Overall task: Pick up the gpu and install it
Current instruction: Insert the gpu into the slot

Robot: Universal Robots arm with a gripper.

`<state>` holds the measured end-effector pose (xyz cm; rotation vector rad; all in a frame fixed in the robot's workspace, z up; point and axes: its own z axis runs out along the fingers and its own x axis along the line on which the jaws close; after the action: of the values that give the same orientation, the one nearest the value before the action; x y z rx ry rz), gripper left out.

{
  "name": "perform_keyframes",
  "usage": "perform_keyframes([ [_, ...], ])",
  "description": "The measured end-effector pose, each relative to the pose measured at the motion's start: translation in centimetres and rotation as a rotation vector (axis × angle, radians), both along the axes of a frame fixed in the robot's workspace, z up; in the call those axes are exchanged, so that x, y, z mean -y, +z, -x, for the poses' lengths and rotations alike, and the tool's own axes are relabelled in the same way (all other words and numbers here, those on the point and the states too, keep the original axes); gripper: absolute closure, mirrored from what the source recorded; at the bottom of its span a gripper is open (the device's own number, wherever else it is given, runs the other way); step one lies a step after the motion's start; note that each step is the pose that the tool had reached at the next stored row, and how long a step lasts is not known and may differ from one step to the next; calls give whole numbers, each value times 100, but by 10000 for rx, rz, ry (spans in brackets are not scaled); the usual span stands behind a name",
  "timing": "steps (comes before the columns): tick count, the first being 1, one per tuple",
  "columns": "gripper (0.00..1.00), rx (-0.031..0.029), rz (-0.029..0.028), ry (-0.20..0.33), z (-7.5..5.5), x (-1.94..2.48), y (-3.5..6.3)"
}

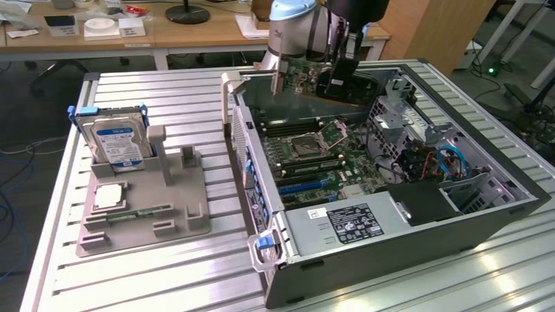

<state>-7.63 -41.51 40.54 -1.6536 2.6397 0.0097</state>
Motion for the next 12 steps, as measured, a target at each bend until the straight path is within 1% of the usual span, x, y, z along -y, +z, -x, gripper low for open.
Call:
perform_keyframes([
  [3, 72, 73, 1, 392, -1, 0, -2],
  [12, 72, 195, -3, 1621, -1, 0, -8],
])
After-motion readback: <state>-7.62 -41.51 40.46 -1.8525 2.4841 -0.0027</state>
